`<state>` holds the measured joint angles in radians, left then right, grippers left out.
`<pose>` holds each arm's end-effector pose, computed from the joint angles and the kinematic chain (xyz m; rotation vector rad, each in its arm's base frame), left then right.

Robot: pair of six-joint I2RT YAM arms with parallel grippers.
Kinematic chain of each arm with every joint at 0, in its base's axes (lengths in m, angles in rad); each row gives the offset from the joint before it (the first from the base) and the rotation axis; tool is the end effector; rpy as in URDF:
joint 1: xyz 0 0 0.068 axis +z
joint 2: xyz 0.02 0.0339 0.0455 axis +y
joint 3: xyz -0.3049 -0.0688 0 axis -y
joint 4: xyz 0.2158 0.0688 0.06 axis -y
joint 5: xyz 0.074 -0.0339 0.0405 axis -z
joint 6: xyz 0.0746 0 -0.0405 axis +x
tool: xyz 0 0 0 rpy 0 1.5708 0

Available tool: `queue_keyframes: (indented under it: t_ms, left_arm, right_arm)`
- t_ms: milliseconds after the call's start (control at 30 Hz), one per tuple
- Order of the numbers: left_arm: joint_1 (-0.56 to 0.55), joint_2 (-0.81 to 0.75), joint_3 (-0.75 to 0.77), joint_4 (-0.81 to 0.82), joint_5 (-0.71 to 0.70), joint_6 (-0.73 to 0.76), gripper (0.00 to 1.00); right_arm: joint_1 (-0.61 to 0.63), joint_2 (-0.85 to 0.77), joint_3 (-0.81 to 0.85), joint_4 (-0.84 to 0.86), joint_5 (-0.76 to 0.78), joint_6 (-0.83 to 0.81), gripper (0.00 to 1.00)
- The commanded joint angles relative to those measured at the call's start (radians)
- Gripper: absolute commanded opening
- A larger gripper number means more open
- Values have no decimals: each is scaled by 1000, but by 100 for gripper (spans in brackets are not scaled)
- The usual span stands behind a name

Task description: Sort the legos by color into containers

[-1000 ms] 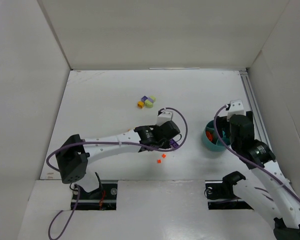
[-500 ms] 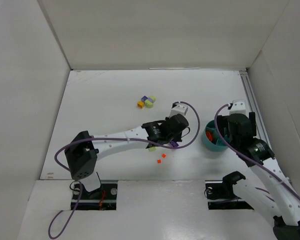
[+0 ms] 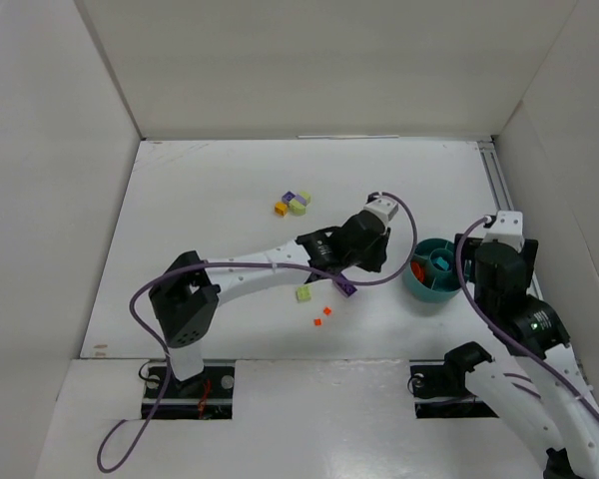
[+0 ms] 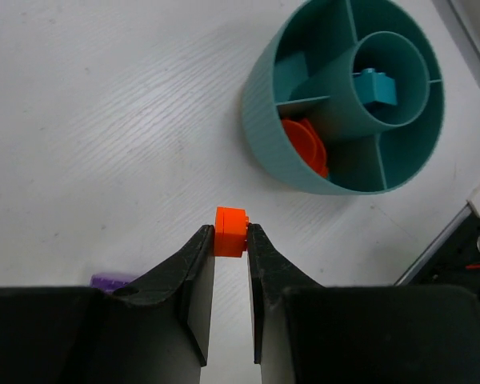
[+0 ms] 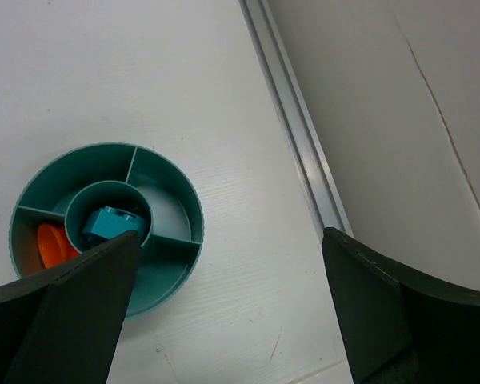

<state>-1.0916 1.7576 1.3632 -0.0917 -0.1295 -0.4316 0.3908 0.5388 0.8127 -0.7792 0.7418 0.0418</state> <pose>0.2067 -0.3769 0.3164 0.6176 2.0624 -0.7936 0.0772 -0.0227 0.3236 0.1001 1.9643 -0.4856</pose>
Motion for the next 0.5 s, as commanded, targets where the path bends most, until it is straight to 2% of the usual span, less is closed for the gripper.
queue_keyframes:
  t_ms: [0,167,367,467]
  left_arm:
    - [-4,12,68,105,149,74,0]
    - [-13,83,164,139,241,114,3]
    - [-47,216,339,67,280,148,3]
    - [-47,241,364,43,289,148,6]
  right_arm:
    - [-7,-19,42,-15,39,32,100]
    - [-7,-37,42,-26,39,41,100]
    - [-7,-59,42,-26,39,41,100]
    - [-7,-68,42,-26,39,41,100]
